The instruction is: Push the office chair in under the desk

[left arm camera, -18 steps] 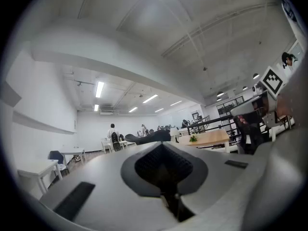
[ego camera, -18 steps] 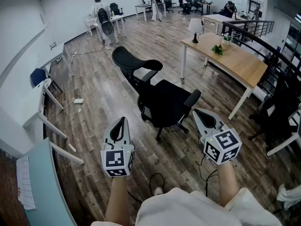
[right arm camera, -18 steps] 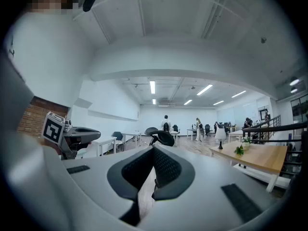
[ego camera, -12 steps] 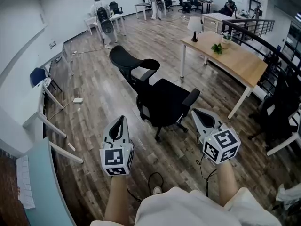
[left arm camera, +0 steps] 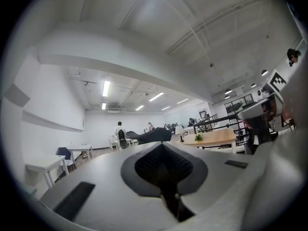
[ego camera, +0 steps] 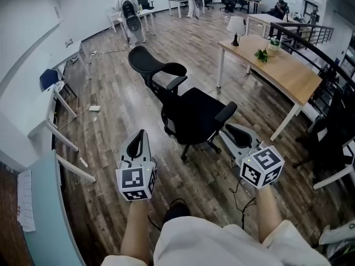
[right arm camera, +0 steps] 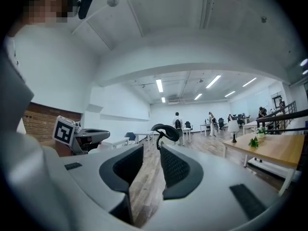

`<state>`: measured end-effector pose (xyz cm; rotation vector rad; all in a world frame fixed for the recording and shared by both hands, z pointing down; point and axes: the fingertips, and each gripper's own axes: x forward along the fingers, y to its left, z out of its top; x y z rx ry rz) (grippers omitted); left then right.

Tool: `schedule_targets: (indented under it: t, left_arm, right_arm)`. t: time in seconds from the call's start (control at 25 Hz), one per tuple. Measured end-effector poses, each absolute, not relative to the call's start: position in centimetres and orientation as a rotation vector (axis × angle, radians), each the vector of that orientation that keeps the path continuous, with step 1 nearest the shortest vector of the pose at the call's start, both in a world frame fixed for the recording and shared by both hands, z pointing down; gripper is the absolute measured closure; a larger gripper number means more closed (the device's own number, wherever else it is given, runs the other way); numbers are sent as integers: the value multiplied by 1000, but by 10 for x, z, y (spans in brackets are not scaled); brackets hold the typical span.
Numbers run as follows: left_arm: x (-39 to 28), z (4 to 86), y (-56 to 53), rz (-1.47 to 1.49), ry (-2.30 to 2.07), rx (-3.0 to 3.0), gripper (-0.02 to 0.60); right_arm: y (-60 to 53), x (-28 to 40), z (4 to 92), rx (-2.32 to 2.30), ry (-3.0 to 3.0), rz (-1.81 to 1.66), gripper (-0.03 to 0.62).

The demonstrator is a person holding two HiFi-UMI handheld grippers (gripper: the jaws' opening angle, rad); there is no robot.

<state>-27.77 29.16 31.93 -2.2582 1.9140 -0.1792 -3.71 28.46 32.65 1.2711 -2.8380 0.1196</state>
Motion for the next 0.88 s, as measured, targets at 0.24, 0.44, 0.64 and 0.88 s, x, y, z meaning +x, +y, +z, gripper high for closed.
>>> schedule_targets:
  t: [0.24,0.44,0.64,0.88]
  left_arm:
    - [-279,325,260,-194,1931,-2235,496]
    - [-284,340,210,-210,1913,-2259,447]
    - [-303,355,152,-223,1956,-2227,405]
    - [-325,375,77,-227,2031,-2229,374]
  right_arm:
    - [255,-45,339,1216,-2828,104,430]
    - [213,-54,350,1203,-2831,96,406]
    - [162,-78,361,1182,-2829,80,380]
    - [110,-103,385,1124,-2782,100,381]
